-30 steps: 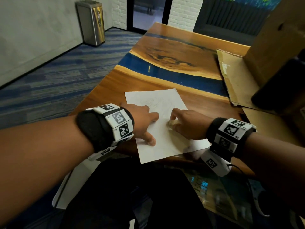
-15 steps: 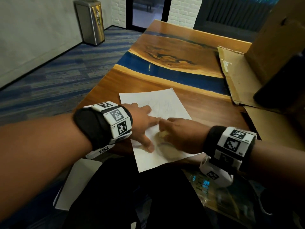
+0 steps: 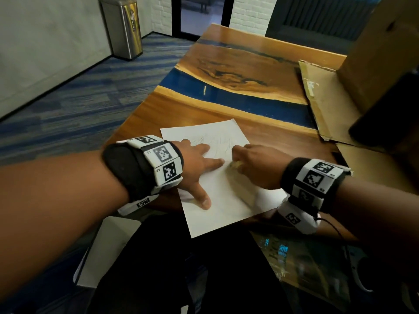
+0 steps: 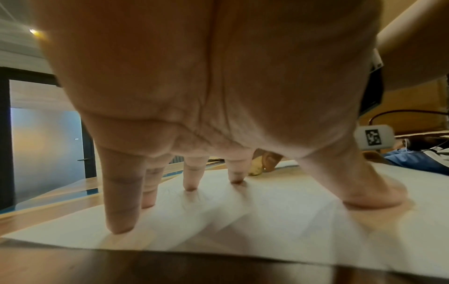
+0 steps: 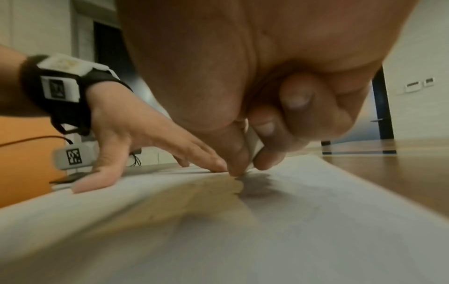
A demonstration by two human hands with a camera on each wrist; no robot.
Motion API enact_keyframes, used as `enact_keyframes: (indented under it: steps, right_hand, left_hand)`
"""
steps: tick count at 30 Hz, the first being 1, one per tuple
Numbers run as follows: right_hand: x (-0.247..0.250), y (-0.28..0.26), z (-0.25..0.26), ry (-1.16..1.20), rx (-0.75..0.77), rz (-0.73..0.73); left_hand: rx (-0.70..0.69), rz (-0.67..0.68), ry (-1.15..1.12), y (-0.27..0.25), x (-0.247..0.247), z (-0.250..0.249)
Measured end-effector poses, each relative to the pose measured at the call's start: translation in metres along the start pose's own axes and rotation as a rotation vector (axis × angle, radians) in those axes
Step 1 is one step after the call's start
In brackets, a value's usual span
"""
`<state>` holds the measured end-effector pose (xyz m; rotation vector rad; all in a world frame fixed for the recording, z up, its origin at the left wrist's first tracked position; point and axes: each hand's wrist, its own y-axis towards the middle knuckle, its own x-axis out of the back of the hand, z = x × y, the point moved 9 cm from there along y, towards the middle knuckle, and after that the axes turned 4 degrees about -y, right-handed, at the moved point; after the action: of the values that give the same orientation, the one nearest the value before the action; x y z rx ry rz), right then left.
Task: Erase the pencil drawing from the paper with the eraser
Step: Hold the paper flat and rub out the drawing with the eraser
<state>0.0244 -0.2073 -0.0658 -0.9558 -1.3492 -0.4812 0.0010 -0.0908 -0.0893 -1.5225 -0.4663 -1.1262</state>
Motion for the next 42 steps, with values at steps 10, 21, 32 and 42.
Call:
enact_keyframes:
  steps: [10, 21, 32, 42]
  right_hand:
    - [-0.007, -0.013, -0.009, -0.017, 0.039, 0.008]
    - [-0.014, -0.019, 0.009, -0.011, 0.166, 0.014]
    - [-0.023, -0.032, 0.025, -0.027, 0.272, 0.053]
    - [-0.017, -0.025, 0.013, -0.094, 0.178, 0.026]
  left_hand:
    - [0.009, 0.044, 0.011, 0.010, 0.008, -0.009]
    - [0.017, 0.033, 0.003, 0.011, 0.008, -0.009]
    - [0.021, 0.045, 0.019, 0.011, 0.007, -0.009]
    - [0.027, 0.050, 0.020, 0.011, 0.006, -0.007]
